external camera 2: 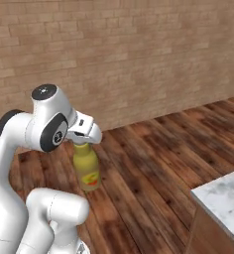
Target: There is a wine glass and glass cup on the dining counter. Place the wine bottle next to the wine glass and the juice bottle next to the glass cup.
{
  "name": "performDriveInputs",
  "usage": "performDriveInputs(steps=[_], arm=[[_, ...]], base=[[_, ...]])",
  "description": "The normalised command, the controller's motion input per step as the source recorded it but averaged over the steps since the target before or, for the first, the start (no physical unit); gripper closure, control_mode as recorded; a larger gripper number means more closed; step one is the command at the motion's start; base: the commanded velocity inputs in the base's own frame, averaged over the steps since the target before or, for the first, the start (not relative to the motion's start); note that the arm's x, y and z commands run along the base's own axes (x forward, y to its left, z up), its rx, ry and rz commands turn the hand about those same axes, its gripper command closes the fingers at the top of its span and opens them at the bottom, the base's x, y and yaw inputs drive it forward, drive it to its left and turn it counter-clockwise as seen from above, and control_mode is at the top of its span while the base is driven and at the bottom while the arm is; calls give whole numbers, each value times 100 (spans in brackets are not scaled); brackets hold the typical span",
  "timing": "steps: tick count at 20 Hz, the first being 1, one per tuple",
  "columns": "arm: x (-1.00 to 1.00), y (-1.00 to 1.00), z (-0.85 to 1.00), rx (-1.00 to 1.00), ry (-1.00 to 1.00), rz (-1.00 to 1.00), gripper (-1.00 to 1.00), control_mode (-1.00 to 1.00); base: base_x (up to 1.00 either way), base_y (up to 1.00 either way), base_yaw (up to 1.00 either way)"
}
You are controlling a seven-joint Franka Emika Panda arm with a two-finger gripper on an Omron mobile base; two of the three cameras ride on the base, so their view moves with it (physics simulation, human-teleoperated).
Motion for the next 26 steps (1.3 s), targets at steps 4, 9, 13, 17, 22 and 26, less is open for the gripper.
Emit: performDriveInputs(steps=[4, 9, 13, 17, 22, 26], arm=[[0, 0, 0, 0, 0, 0, 100, 100], [0, 0, 0, 0, 0, 0, 100, 100], [0, 0, 0, 0, 0, 0, 100, 100], [0, 0, 0, 0, 0, 0, 100, 100], [0, 0, 0, 0, 0, 0, 100, 100], [0, 0, 0, 0, 0, 0, 100, 100]], base=[[64, 30, -45], [56, 29, -53], [47, 28, -62], [43, 28, -63], [43, 29, -65], [55, 35, -48]])
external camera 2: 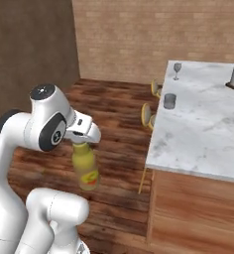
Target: There is a wine glass and glass cup on the dining counter. Place the wine bottle next to the wine glass and the juice bottle next to the glass cup.
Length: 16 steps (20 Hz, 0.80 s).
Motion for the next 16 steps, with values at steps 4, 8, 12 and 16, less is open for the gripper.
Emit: performDriveInputs(steps=[4, 8, 12, 16], arm=[[0, 0, 0, 0, 0, 0, 100, 100], [0, 0, 0, 0, 0, 0, 100, 100], [0, 0, 0, 0, 0, 0, 100, 100], [0, 0, 0, 0, 0, 0, 100, 100]], base=[[64, 41, -33], [68, 47, -21], [62, 54, -20], [56, 49, -34]])
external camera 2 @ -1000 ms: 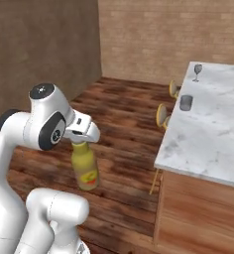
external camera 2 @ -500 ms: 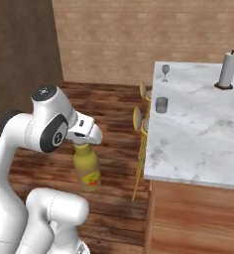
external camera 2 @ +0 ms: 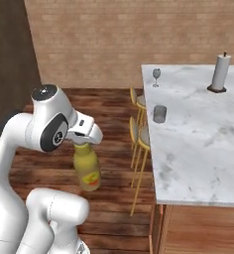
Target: There is a wine glass and glass cup on the dining counter. Place the wine bottle next to the wine glass and the juice bottle next to the glass cup.
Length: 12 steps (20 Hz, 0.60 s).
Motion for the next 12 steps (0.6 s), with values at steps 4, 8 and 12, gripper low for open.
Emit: performDriveInputs(steps=[4, 8, 12], arm=[[0, 0, 0, 0, 0, 0, 100, 100], [0, 0, 0, 0, 0, 0, 100, 100], [0, 0, 0, 0, 0, 0, 100, 100]], base=[[43, 38, -54], [41, 36, -57], [39, 34, -57]])
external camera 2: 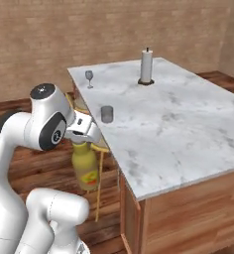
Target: There is a wine glass and glass cup on the dining counter. Place the wine bottle next to the wine glass and the juice bottle next to the glass cup.
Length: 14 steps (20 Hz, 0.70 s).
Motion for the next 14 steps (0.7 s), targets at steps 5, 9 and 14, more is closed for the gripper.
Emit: performDriveInputs(steps=[5, 9, 14], arm=[[0, 0, 0, 0, 0, 0, 100, 100], [0, 0, 0, 0, 0, 0, 100, 100], [0, 0, 0, 0, 0, 0, 100, 100]], base=[[29, 41, -51], [8, 45, -52], [7, 42, -55]])
